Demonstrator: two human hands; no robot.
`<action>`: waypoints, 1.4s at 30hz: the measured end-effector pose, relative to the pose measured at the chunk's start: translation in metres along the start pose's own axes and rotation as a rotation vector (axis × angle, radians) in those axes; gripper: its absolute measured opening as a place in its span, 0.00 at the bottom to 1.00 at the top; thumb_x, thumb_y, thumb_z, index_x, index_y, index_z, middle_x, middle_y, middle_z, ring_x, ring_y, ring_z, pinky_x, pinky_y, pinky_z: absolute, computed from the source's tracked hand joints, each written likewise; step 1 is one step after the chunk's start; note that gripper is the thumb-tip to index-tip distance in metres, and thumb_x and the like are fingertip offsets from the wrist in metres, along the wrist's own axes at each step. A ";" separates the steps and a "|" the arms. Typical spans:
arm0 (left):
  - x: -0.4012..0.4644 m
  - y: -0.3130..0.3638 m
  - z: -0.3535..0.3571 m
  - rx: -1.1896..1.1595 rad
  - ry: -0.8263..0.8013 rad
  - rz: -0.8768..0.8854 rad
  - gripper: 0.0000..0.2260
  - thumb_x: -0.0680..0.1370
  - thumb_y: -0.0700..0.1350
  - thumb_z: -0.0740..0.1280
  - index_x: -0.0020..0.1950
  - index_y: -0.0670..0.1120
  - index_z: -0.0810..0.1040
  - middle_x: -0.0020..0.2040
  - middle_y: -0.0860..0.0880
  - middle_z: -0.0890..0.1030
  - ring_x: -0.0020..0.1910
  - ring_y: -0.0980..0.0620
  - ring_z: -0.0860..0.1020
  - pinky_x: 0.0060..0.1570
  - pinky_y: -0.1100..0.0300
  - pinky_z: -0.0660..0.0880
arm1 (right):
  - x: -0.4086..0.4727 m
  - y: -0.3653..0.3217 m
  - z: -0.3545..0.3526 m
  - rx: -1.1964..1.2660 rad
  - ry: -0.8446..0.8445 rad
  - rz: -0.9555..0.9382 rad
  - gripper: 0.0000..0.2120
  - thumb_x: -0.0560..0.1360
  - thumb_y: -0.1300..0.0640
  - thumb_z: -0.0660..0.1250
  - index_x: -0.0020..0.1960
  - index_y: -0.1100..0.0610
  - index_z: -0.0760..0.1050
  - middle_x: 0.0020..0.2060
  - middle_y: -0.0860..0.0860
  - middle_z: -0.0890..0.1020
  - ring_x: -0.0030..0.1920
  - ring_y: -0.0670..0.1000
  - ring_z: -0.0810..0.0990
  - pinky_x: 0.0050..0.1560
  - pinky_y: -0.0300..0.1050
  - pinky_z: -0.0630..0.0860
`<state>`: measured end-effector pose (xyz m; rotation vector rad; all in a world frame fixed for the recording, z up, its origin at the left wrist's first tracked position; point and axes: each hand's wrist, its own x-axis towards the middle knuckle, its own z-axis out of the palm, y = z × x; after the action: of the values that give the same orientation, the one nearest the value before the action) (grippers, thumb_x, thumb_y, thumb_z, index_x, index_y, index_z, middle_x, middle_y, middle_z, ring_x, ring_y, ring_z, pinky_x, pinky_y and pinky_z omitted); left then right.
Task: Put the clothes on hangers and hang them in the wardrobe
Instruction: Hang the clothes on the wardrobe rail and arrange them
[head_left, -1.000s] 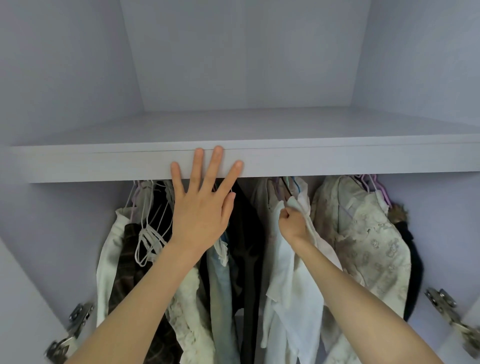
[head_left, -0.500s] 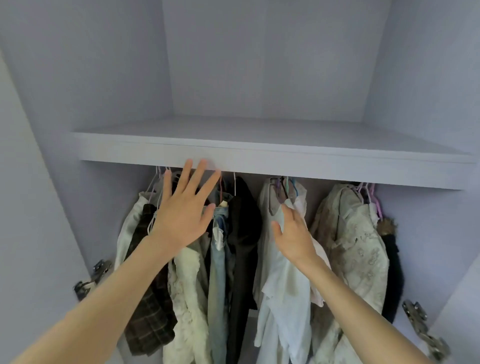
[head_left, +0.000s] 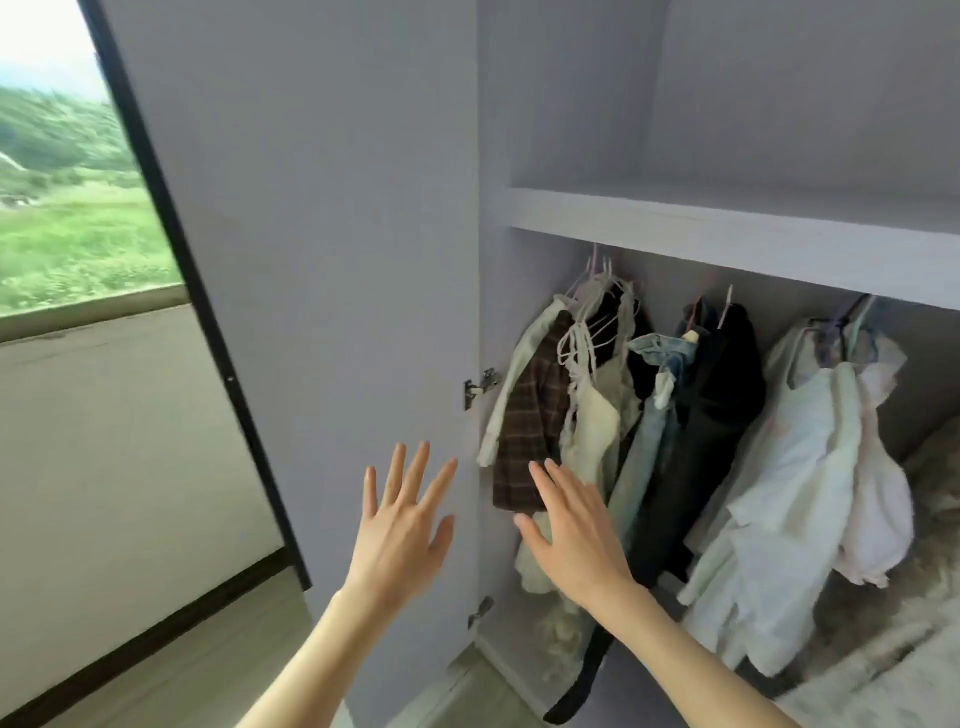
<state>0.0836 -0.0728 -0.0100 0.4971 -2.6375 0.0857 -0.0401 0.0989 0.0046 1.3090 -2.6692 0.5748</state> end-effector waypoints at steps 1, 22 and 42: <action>-0.026 -0.017 -0.004 0.023 -0.027 -0.049 0.30 0.73 0.51 0.69 0.72 0.51 0.62 0.72 0.42 0.65 0.71 0.38 0.59 0.64 0.37 0.59 | -0.002 -0.022 0.012 0.019 -0.035 -0.037 0.30 0.80 0.42 0.49 0.76 0.51 0.44 0.76 0.49 0.49 0.75 0.47 0.45 0.73 0.46 0.41; -0.614 -0.148 -0.206 0.367 -0.172 -1.343 0.26 0.71 0.57 0.53 0.64 0.48 0.74 0.64 0.41 0.75 0.64 0.38 0.72 0.53 0.37 0.71 | -0.254 -0.506 0.155 0.300 -0.437 -1.119 0.25 0.73 0.43 0.55 0.63 0.56 0.73 0.60 0.53 0.78 0.61 0.55 0.77 0.58 0.58 0.71; -0.766 0.040 -0.238 0.292 0.145 -2.496 0.31 0.73 0.60 0.44 0.74 0.51 0.60 0.76 0.45 0.55 0.75 0.42 0.52 0.69 0.40 0.51 | -0.495 -0.650 0.170 0.358 -0.950 -2.084 0.43 0.72 0.32 0.30 0.71 0.56 0.64 0.68 0.55 0.70 0.69 0.57 0.67 0.68 0.58 0.60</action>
<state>0.8074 0.2519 -0.1363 2.8497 -0.3129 -0.2571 0.7859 0.0382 -0.0973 3.5700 0.0333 -0.0308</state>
